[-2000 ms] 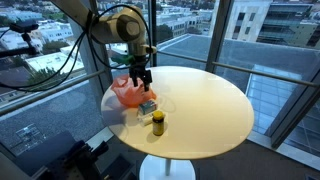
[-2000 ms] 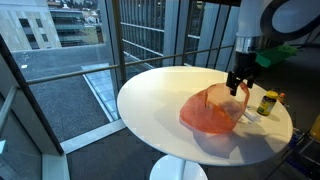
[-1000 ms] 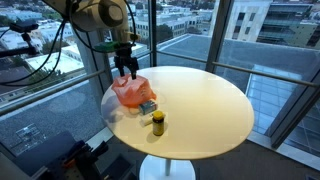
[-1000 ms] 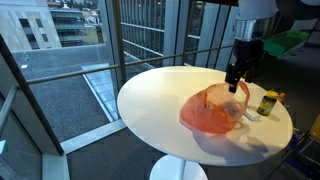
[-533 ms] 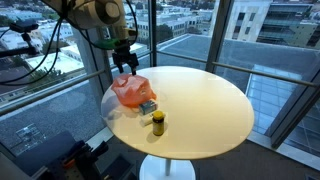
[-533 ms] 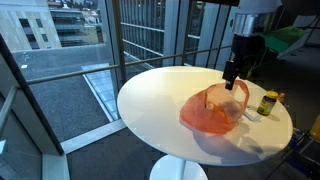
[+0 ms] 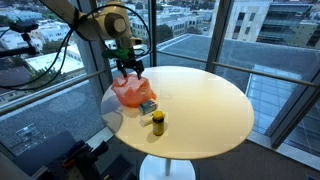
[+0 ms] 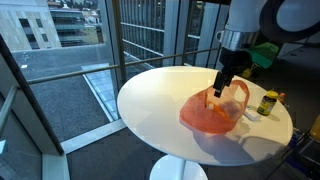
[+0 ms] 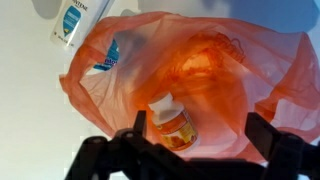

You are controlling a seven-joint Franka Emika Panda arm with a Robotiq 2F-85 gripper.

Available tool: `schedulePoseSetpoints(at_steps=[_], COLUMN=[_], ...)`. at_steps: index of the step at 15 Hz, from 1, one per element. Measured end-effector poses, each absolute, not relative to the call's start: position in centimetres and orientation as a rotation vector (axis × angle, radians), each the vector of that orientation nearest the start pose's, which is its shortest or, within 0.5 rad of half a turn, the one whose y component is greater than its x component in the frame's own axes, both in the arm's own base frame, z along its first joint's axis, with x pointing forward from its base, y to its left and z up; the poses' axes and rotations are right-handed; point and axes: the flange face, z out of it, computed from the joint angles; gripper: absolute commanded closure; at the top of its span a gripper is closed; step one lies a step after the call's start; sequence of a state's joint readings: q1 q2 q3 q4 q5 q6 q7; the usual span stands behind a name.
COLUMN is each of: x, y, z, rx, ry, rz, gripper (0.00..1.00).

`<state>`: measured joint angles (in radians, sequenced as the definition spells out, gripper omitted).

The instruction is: Remove the bottle from the plastic bag and put it on the table

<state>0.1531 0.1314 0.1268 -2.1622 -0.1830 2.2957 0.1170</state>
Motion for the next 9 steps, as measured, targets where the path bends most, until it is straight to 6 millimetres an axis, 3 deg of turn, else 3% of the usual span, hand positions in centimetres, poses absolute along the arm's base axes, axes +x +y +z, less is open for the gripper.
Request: schedulePoseSetpoints(at_steps=[4,9], x=[54.4,54.8], y=[14.3,14.2], z=[31.9,31.9], rx=[-3.212,-3.212], ry=[-0.485,-0.48], rz=[-0.012,-0.017], gripper=[0.0,0.0])
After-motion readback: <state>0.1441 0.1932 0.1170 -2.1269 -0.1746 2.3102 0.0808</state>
